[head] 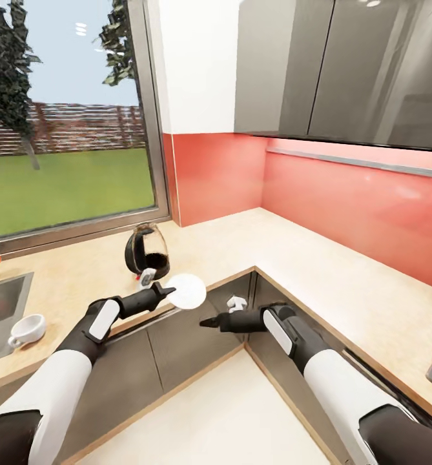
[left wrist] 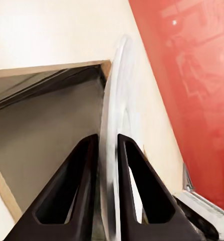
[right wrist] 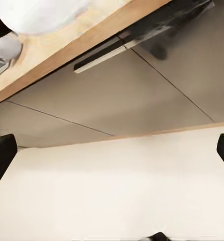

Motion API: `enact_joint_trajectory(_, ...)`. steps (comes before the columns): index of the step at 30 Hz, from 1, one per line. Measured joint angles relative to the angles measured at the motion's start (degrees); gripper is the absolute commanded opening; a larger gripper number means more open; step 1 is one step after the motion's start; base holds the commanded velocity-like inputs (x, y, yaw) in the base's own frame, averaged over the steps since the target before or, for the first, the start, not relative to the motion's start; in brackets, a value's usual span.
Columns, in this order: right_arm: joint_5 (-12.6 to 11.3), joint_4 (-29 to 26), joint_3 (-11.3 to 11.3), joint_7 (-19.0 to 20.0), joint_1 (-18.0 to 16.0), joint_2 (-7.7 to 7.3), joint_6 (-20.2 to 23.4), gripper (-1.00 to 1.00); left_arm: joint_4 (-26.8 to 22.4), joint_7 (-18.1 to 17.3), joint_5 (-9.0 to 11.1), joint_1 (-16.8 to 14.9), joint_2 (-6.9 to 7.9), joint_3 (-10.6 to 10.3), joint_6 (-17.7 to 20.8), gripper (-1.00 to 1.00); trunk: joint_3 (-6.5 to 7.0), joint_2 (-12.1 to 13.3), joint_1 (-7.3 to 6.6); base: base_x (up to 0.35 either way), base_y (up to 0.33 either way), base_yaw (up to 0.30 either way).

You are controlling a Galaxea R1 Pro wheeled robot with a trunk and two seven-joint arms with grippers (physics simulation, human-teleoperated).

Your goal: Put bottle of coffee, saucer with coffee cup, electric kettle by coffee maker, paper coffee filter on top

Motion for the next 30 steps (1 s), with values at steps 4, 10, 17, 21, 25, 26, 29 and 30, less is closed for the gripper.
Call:
enact_joint_trajectory(4, 0.1, 5.8, 0.0, -0.1, 0.0, -1.49, 0.0, 1.0, 0.0, -4.7, -0.4, 0.0, 0.0, -0.1, 0.0, -1.0, 0.0, 0.0, 0.0, -0.002, 0.0, 0.002)
enact_joint_trajectory(10, 0.6, 24.9, 2.2, -11.2, 0.0, -2.21, -7.8, 1.0, 0.0, -7.6, -0.4, 1.5, -0.21, -0.7, 0.1, -1.0, -0.01, 0.0, 0.0, 0.0, 0.0, 0.0)
enact_joint_trajectory(17, 0.8, 34.4, 2.9, -14.2, 9.2, -2.0, -17.3, 1.0, -0.1, -13.3, -0.7, 5.1, -0.68, -1.4, 0.0, -1.0, -0.01, 0.0, 0.0, 0.0, 0.0, 0.0)
enact_joint_trajectory(21, 0.9, 34.7, 2.9, -14.5, 14.3, -2.04, -22.6, 1.0, -0.1, -14.2, -0.7, 6.2, -0.85, -3.9, 0.0, -1.0, -0.01, 0.0, 0.0, 0.0, 0.0, 0.0)
enact_joint_trajectory(25, 1.1, 34.7, 2.9, -14.7, 18.1, -2.09, -23.4, 1.0, -0.1, -14.4, -0.8, 8.0, -0.96, -5.0, -0.1, -1.0, -0.02, 0.0, 0.0, 0.0, 0.0, 0.0)
enact_joint_trajectory(26, 1.4, 34.7, 2.9, -15.2, 19.1, -2.15, -23.7, 1.0, -0.1, -14.5, -0.7, 8.2, -1.01, -5.0, 0.0, -1.0, -0.01, 0.0, 0.0, 0.0, 0.0, 0.0)
enact_joint_trajectory(29, 4.8, 34.7, 2.8, -22.5, 22.5, -2.34, -27.0, 1.0, -0.1, -14.5, -0.6, 8.5, -1.3, -5.1, 0.0, -1.0, -0.01, 0.0, 0.0, 0.0, 0.0, 0.0)
enact_joint_trajectory(30, 6.2, 34.7, 2.9, -26.8, 24.6, -2.24, -29.9, 1.0, -0.1, -14.5, -0.6, 8.6, -1.48, -5.1, 0.0, -1.0, -0.02, 0.0, 0.0, 0.0, 0.0, 0.0)
